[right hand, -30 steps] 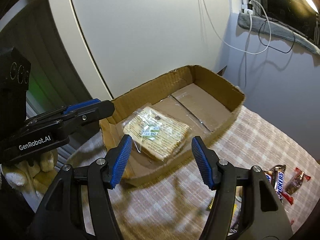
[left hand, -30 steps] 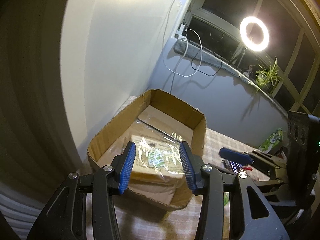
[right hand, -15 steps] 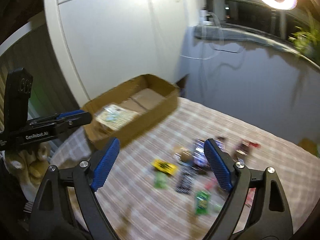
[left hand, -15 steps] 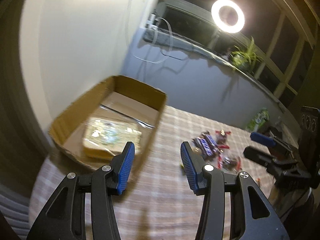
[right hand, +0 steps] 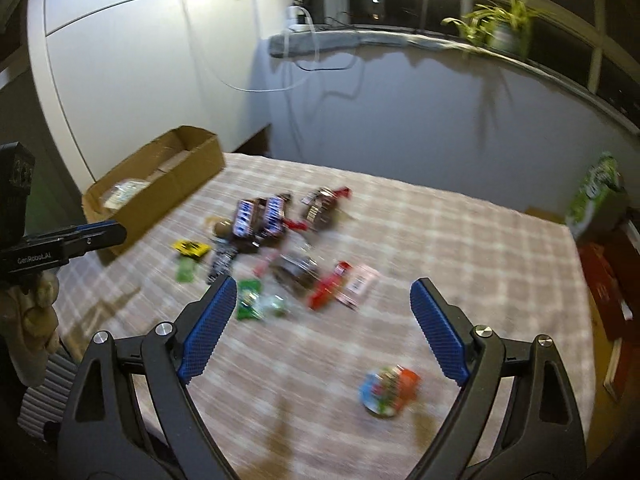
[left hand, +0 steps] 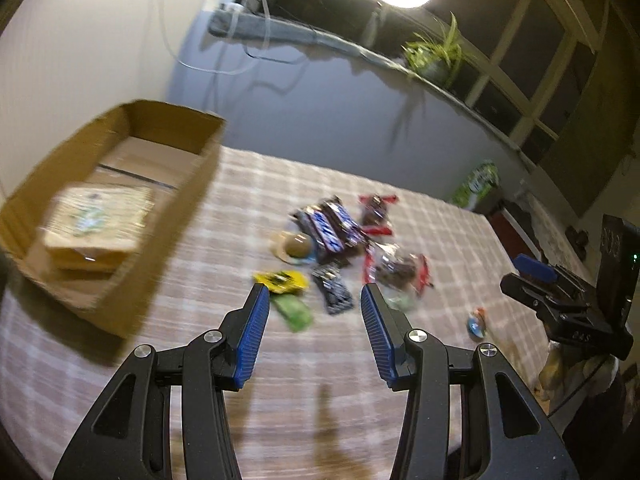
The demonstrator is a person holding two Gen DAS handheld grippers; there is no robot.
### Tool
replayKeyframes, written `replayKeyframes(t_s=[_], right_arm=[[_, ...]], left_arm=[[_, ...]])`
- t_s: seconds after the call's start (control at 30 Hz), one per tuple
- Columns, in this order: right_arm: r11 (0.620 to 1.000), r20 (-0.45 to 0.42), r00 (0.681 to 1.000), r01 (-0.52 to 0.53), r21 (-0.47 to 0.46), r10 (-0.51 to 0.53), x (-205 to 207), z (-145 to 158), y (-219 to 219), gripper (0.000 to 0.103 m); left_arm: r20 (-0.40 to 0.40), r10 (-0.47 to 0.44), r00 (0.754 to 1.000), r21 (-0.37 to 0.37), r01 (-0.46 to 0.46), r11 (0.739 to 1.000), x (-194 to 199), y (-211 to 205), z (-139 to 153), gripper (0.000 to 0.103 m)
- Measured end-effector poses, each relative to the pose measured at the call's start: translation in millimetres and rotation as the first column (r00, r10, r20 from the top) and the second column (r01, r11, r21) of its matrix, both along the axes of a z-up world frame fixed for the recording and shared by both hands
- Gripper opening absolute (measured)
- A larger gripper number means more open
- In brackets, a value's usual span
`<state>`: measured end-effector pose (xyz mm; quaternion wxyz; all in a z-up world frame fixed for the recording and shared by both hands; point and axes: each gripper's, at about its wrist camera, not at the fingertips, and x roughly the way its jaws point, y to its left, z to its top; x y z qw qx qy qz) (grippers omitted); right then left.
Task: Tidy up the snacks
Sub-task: 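Grasp the green candy packet with the left gripper while the right grasps the orange cup snack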
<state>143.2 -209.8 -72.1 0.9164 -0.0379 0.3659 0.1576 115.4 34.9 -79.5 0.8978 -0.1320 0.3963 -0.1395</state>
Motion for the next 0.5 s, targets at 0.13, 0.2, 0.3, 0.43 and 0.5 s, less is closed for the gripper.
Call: replayKeyframes(t_s=[0.13, 0.2, 0.3, 0.43, 0.5], right_arm=[[0.999, -0.018, 0.999, 0.042, -0.017, -0.042, -9.4, -9.5, -24.7, 0.091], [0.998, -0.033, 0.998, 0.052, -0.026, -0.053, -13.0, -17.2, -32.4, 0.091], [0.996, -0.063, 0.995, 0.073, -0.043, -0.076, -15.3, -31.6, -44.0, 0.091], [0.995, -0.095, 0.991, 0.085, -0.058, -0.09, -17.3, -49.5, -53.2, 0.091], [0.994, -0.11, 0.99, 0.086, -0.064, -0.092, -17.5, -57.4, -56.1, 0.091]], left_arm=[[-0.039, -0.066, 0.997, 0.008, 0.067, 0.998, 4.4, -29.4, -13.0, 0.047], [-0.064, -0.092, 0.994, 0.006, 0.093, 0.996, 7.7, -41.5, -21.0, 0.047], [-0.095, -0.127, 0.987, 0.005, 0.129, 0.992, 13.3, -59.6, -31.8, 0.047], [-0.122, -0.15, 0.981, 0.039, 0.156, 0.987, 20.9, -80.8, -44.0, 0.047], [-0.132, -0.15, 0.98, 0.059, 0.159, 0.986, 24.4, -88.0, -48.3, 0.047]])
